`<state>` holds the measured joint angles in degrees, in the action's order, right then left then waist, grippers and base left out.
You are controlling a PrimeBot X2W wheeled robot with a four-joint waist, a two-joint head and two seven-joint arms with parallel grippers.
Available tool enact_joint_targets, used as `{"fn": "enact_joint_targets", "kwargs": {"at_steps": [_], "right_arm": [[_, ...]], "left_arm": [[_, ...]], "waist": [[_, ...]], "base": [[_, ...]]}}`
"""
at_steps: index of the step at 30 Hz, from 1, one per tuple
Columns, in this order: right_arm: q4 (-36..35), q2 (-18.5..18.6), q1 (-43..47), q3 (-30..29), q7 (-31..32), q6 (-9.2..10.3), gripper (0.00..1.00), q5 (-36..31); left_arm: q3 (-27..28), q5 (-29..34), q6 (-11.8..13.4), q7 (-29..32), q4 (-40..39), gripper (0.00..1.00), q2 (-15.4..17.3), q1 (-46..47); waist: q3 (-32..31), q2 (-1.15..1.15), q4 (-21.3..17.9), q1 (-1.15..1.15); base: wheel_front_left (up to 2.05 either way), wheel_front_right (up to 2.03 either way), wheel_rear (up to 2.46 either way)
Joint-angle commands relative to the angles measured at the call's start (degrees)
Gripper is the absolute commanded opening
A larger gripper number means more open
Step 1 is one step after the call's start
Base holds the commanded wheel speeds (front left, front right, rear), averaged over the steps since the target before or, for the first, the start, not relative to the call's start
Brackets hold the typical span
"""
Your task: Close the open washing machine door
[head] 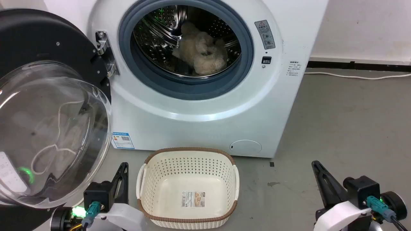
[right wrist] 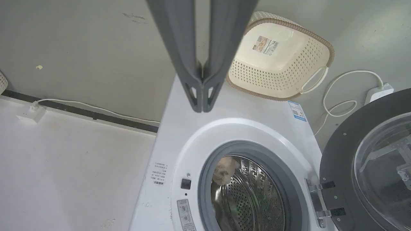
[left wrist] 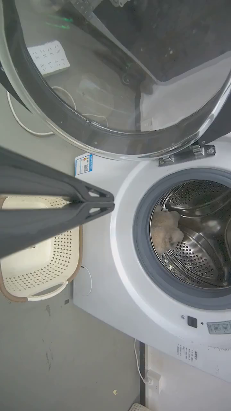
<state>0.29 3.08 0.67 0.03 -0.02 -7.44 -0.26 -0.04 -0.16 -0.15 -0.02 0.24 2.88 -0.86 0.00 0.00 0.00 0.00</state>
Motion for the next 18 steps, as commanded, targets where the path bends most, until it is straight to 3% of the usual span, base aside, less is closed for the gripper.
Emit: {"fn": "enact_joint_targets", "kwargs": {"at_steps": [1, 18], "right_arm": [[-0.29, -0.20, -0.67, -0.03, 0.02, -0.05, 0.00, 0.26], [-0.29, -0.20, -0.67, -0.03, 0.02, -0.05, 0.00, 0.26]], "left_arm": [[0.04, 0.16, 0.15, 0.02, -0.24, 0.00, -0.01, 0.86], [0.04, 0.16, 0.15, 0.02, -0.24, 0.00, -0.01, 0.86]], "waist": [[0.00, 0.00, 0.00, 0.00], [0.00, 0.00, 0.00, 0.00]], "base": [[0.00, 0.00, 0.00], [0.00, 0.00, 0.00]]}}
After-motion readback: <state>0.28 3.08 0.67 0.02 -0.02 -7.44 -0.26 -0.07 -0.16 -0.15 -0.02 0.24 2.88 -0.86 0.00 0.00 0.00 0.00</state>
